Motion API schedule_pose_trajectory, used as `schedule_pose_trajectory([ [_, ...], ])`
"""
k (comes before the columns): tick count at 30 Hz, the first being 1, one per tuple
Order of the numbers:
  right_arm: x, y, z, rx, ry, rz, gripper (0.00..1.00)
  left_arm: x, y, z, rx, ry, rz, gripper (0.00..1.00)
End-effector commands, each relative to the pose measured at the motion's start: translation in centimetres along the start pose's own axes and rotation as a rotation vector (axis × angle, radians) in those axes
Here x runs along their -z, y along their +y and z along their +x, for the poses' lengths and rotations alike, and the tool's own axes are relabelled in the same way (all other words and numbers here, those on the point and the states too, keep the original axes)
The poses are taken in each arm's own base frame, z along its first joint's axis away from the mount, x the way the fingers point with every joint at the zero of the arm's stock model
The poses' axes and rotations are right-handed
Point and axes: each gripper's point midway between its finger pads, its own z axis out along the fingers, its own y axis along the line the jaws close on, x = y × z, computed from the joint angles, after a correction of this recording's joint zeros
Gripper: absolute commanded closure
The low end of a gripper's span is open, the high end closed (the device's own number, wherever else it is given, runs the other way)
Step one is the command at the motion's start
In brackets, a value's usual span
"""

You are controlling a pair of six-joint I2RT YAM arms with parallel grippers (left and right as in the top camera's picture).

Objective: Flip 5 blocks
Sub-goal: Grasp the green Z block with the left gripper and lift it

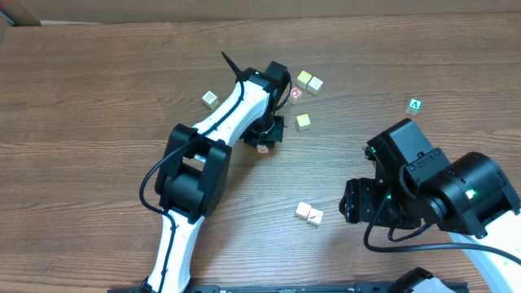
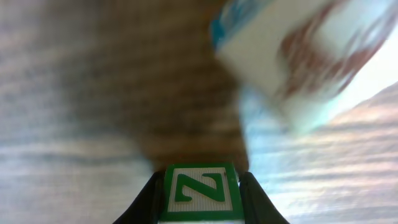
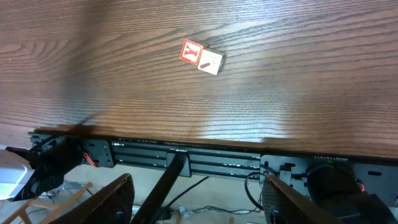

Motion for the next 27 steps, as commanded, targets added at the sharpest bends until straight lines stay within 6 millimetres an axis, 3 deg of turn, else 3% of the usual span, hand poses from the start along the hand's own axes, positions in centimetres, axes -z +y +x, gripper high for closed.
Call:
schedule_pose_trajectory([
  [1,0.2,-0.1,0.1,0.011,-0.013,-0.003,0.33,0.8,-1.0,1.4,-0.066,0.002,-0.040,0.95],
  [6,0.2,-0.1,0.1,0.011,-0.013,-0.003,0.34,1.4,-3.9,4.3,-0.192,0.011,-0.113,0.95],
  [10,0.2,-0.2,0.0,0.011,-0.015,0.000,0.34,-0.1,-5.7,7.2,-0.222,0.047,-0.151,0.95],
  [18,0.2,-0.4,-0.1,0.012,-0.024,0.014,0.33,-3.6,-4.2,12.0,-0.167,0.138,-0.154,0.95],
  [22,0.2,-0.5,-0.2,0.012,-0.028,0.019,0.34,-2.4,-3.1,13.2,-0.149,0.083,-0.102,0.95],
  [27,0.2,-0.5,-0.2,0.011,-0.028,0.018,0.34,0.2,-3.8,14.7,-0.178,-0.046,0.058,0.95],
])
